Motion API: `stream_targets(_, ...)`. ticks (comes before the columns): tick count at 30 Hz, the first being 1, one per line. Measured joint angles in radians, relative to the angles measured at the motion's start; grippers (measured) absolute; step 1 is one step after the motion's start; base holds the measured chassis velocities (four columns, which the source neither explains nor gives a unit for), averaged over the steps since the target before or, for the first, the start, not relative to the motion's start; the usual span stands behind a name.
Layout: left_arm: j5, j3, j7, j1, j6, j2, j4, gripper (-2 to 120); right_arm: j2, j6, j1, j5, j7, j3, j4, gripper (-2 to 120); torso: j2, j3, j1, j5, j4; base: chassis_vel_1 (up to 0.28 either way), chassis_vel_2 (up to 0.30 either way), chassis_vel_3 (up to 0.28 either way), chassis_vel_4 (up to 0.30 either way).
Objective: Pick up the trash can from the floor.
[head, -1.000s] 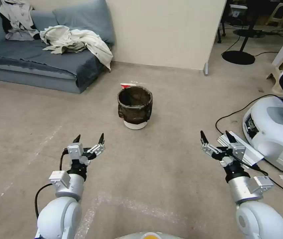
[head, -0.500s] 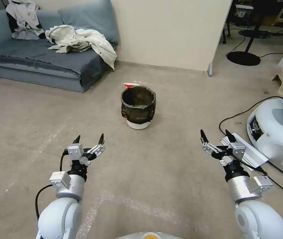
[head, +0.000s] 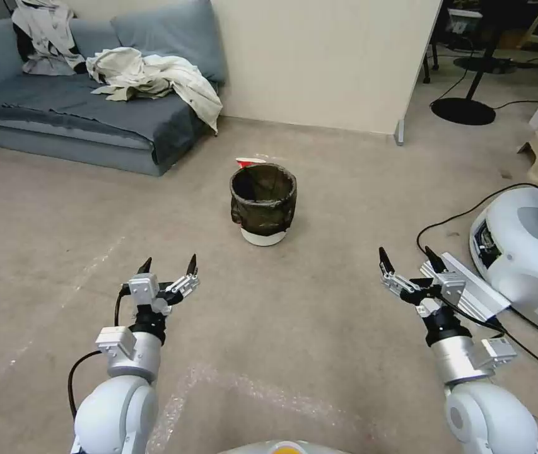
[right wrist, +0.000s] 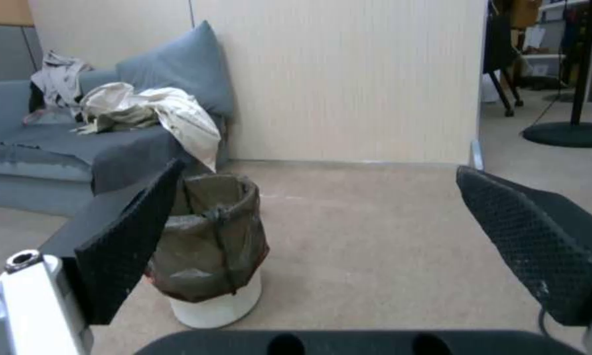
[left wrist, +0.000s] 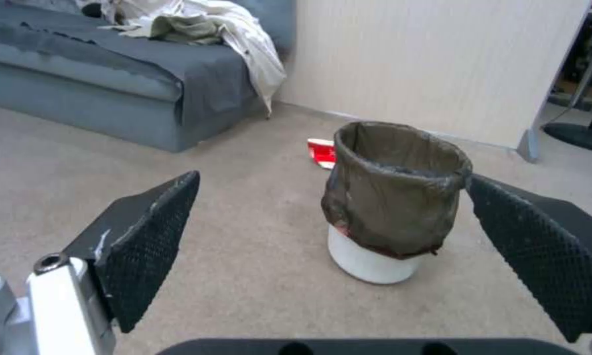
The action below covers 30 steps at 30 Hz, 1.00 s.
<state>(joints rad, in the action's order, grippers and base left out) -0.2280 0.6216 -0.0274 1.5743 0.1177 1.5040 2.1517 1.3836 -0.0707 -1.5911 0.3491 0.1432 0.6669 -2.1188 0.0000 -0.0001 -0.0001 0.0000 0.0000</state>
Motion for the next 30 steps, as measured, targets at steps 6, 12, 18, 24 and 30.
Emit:
stream_targets(6,0.001,-0.001,-0.001,-0.009,-0.002,-0.002,-0.010,100,0.003,0.003,0.003,-0.001,0.000,-0.001,0.003,100,0.000,0.000,0.000,-0.0001,0.0000,-0.128,0.131,0.130,-0.120)
stream_targets(12,0.001,-0.001,-0.002,-0.012,-0.005,-0.004,-0.017,100,0.005,0.003,0.003,-0.004,0.000,-0.002,0.003,100,0.000,0.000,0.000,0.0000,0.0000,-0.173,0.157,0.158,-0.164)
stream_targets(18,0.000,-0.002,-0.002,-0.013,-0.011,-0.004,-0.026,100,0.006,0.005,0.001,-0.008,0.000,-0.002,0.003,100,0.000,0.000,0.000,0.0000,-0.0001,-0.137,0.150,0.148,-0.139)
stream_targets(24,-0.002,-0.002,-0.003,-0.017,-0.013,-0.004,-0.035,100,0.006,0.006,0.002,-0.009,0.000,-0.004,0.005,100,0.000,0.000,0.000,0.0000,0.0000,-0.168,0.152,0.154,-0.158)
stream_targets(30,-0.002,-0.003,-0.003,-0.020,-0.014,-0.003,-0.040,100,0.006,0.006,0.004,-0.009,-0.001,-0.007,0.008,100,0.000,0.000,0.000,-0.0004,0.0000,-0.169,0.175,0.182,-0.175)
